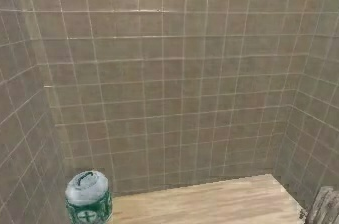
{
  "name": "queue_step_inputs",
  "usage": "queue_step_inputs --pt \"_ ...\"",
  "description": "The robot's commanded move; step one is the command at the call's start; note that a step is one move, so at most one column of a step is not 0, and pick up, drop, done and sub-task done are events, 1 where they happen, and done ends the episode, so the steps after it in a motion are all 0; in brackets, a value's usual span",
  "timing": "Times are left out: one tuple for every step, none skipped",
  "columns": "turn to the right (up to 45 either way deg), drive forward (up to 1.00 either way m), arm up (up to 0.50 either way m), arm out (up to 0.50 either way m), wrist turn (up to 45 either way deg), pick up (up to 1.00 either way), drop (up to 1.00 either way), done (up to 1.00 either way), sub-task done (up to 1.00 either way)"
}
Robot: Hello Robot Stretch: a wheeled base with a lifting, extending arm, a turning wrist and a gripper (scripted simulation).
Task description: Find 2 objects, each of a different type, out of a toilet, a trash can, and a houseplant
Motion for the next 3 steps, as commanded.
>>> queue_step_inputs --pt "12.0 0.00 0.00 0.00 0.0 0.00 0.00 0.00 0.00" --pt "0.0 0.50 0.00 0.00 0.0 0.00 0.00 0.00 0.00" --pt "-45.0 0.00 0.00 0.00 0.0 0.00 0.00 0.00 0.00"
